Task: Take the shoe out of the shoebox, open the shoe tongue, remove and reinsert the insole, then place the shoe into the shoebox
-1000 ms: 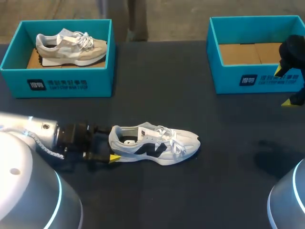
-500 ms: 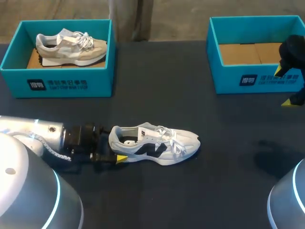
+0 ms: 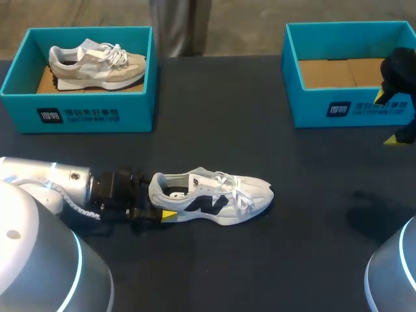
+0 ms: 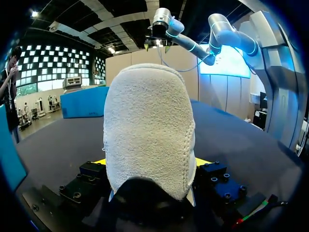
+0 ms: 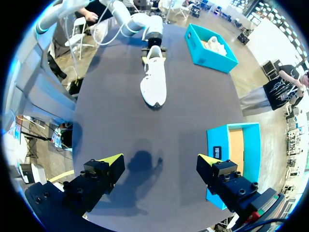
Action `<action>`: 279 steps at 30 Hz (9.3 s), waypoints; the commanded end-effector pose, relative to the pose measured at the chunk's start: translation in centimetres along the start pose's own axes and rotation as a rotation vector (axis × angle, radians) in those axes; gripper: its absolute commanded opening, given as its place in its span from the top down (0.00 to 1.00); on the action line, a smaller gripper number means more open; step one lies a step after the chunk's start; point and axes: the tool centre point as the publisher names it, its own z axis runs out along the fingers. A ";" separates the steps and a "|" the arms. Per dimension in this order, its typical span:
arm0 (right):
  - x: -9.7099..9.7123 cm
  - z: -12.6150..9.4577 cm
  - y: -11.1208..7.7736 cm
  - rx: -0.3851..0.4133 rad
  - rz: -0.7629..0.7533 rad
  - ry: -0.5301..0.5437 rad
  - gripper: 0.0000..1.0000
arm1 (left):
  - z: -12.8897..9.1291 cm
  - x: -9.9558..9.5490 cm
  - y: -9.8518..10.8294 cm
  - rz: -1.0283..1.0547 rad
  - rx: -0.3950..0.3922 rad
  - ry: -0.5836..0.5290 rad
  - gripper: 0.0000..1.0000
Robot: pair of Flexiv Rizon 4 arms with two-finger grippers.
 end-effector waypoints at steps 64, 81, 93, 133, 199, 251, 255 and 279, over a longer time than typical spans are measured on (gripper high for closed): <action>-3.4 2.4 12.2 -0.004 0.305 -0.068 0.00 | 0.3 0.4 0.5 -0.016 -0.008 0.040 1.00; -4.3 6.8 17.0 0.030 0.379 0.085 0.00 | 0.3 0.4 0.5 -0.016 -0.008 0.040 1.00; -5.0 7.5 18.0 0.070 0.524 0.056 0.00 | 0.3 0.4 0.5 -0.016 -0.008 0.040 1.00; 2.9 17.0 28.8 0.180 1.291 -0.157 0.00 | 0.3 0.4 0.5 -0.016 -0.008 0.040 1.00; 4.8 26.8 30.7 0.364 1.688 -0.441 0.00 | 0.3 0.4 0.5 -0.016 -0.008 0.040 1.00; 3.8 22.3 22.2 0.515 1.761 -0.559 1.00 | 0.3 0.4 0.5 -0.016 -0.008 0.040 1.00; 3.6 22.2 20.8 0.524 1.764 -0.560 1.00 | 0.3 0.4 0.5 -0.016 -0.008 0.040 1.00; 4.3 25.6 13.8 0.506 1.830 -0.509 1.00 | 0.3 0.4 0.5 -0.016 -0.008 0.040 1.00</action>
